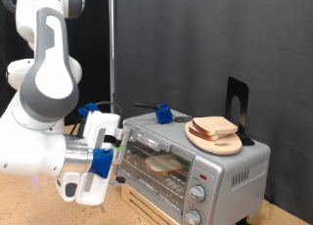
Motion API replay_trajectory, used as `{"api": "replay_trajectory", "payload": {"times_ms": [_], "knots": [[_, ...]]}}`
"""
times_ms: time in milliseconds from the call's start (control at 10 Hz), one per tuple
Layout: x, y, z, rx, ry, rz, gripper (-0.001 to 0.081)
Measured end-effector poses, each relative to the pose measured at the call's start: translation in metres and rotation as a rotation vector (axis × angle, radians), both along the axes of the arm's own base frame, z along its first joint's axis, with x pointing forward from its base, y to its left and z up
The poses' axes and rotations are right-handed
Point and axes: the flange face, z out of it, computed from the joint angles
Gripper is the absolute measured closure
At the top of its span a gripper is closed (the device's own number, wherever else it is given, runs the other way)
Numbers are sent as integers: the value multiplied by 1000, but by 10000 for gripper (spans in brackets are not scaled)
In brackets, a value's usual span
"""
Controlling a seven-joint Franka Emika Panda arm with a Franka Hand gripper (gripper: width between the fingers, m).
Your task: Make a piece of toast with the oven
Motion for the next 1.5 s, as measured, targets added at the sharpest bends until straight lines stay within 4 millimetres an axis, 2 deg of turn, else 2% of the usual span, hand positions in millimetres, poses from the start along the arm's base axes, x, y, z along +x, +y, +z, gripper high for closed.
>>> {"api": "replay_trajectory", "payload": {"times_ms": [400,700,800,1100,1500], "knots": [[41,6,-26,-30,-10,-31,6],[30,9,-22,68,-34,39,6],[32,8,-24,84,-55,30,6],[62,7,-45,73,-141,-32,6],[106,5,-74,55,-142,-12,6]]}}
